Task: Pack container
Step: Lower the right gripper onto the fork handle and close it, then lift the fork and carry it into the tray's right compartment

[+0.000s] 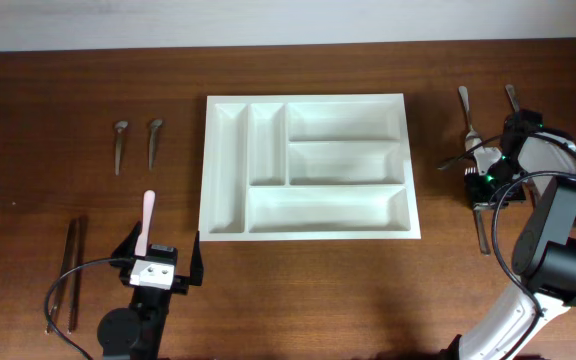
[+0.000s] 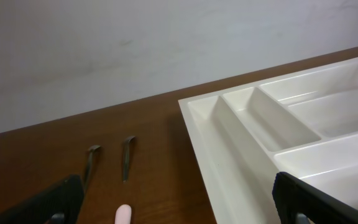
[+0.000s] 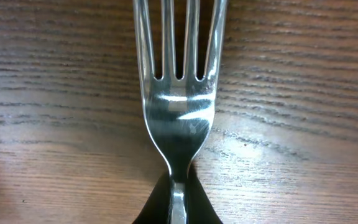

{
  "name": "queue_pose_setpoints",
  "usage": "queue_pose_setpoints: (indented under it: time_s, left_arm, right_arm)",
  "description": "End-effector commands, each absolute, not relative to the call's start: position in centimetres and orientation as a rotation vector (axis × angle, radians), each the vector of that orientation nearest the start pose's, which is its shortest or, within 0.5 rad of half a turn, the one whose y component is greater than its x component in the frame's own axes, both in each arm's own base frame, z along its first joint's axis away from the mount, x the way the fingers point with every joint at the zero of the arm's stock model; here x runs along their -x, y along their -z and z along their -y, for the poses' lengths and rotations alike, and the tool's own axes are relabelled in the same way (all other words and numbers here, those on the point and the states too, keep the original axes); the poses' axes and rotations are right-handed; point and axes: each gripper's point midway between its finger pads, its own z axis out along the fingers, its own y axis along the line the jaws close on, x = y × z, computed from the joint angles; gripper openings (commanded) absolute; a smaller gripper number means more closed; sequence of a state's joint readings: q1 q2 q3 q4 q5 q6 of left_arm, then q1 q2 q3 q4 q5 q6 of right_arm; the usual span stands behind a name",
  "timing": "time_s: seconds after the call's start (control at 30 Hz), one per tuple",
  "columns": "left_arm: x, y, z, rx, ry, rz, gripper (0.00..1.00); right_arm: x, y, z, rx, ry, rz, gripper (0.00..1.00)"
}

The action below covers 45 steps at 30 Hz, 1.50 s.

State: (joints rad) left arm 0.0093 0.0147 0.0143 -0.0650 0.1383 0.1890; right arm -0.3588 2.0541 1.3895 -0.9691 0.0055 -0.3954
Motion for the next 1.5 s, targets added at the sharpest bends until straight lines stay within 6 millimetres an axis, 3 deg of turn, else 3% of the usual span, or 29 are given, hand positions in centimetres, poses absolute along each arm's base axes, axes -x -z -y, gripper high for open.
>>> queue_pose_setpoints:
  time_s: [0.0, 0.3, 0.4, 0.53, 0.67, 0.9, 1.0, 1.07, 1.3, 1.47]
  left_arm:
    - [-24.5, -16.0, 1.9, -0.234, -0.038, -1.617, 0.99]
    - [-24.5, -16.0, 1.9, -0.234, -0.038, -1.617, 0.99]
    - [-24.5, -16.0, 1.9, -0.234, -0.038, -1.617, 0.99]
    - [-24.5, -16.0, 1.9, -0.234, -0.038, -1.617, 0.99]
    - [-24.5, -16.0, 1.9, -0.234, -0.038, -1.617, 0.99]
    - [-24.5, -16.0, 1.9, -0.234, -0.038, -1.617, 0.99]
    - [-24.5, -16.0, 1.9, -0.234, -0.038, -1.617, 0.99]
    - [-24.5, -16.0, 1.9, -0.234, -0.038, -1.617, 0.99]
    - [-24.5, -16.0, 1.9, -0.234, -0.038, -1.618, 0.99]
    - [-24.5, -16.0, 1.9, -0.234, -0.038, -1.617, 0.99]
  right_arm:
    - [-33.5, 0.3, 12.5, 0.045, -0.061, -3.227, 0.04]
    - [-37.8, -6.2, 13.2, 0.078, -0.003, -3.133, 0.04]
    - [-40.3, -9.1, 12.1, 0.117, -0.024, -3.053, 0.04]
    - [-42.5, -12.4, 9.3, 0.019, -0.064, -2.984, 0.04]
    - [-43.4, -14.4, 5.4, -0.028, -0.084, -2.972, 0.04]
    - [-43.4, -15.0, -2.5, -0.231, -0.243, -2.985, 0.04]
    - [-43.8, -15.2, -4.8, -0.34, -0.266, -2.963, 0.04]
    - [-44.0, -15.2, -6.0, -0.442, -0.284, -2.946, 0.04]
    - [-43.3, -15.5, -9.7, -1.159, -0.455, -2.837, 0.04]
    - [-43.2, -15.4, -10.8, -1.681, -0.472, -2.627, 0.08]
